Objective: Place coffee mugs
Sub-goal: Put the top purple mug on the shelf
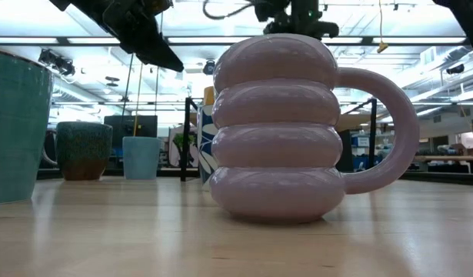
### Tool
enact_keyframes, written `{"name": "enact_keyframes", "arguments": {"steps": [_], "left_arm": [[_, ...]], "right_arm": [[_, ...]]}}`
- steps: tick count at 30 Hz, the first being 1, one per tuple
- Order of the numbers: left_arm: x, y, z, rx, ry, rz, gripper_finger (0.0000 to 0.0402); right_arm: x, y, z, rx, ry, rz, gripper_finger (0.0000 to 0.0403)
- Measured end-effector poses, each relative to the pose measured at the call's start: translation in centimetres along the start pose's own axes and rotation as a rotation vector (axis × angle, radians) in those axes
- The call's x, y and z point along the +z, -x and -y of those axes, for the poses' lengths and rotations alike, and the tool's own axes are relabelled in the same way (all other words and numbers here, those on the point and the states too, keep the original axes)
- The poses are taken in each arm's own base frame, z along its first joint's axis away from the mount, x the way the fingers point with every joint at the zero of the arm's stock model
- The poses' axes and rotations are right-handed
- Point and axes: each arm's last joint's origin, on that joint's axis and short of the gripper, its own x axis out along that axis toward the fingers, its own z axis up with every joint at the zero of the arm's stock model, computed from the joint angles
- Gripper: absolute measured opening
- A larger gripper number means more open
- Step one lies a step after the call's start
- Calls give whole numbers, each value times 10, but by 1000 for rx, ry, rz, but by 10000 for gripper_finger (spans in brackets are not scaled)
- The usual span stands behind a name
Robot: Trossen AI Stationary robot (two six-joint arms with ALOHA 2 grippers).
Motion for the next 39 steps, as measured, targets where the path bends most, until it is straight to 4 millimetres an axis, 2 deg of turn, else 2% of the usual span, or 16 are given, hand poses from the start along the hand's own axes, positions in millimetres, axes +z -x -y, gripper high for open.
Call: {"name": "enact_keyframes", "arguments": {"steps": [6,12,31,39], "left_arm": [[0,0,-1,16,-4,4,110],[1,0,-1,16,-4,5,110],[3,0,-1,17,6,28,110],[3,0,-1,17,8,28,110]], "right_arm": [[-15,-4,29,5,-61,28,32],[-25,-7,43,42,-86,51,32],[-27,-12,49,87,-104,88,37],[-26,-12,50,87,-129,104,52]]}}
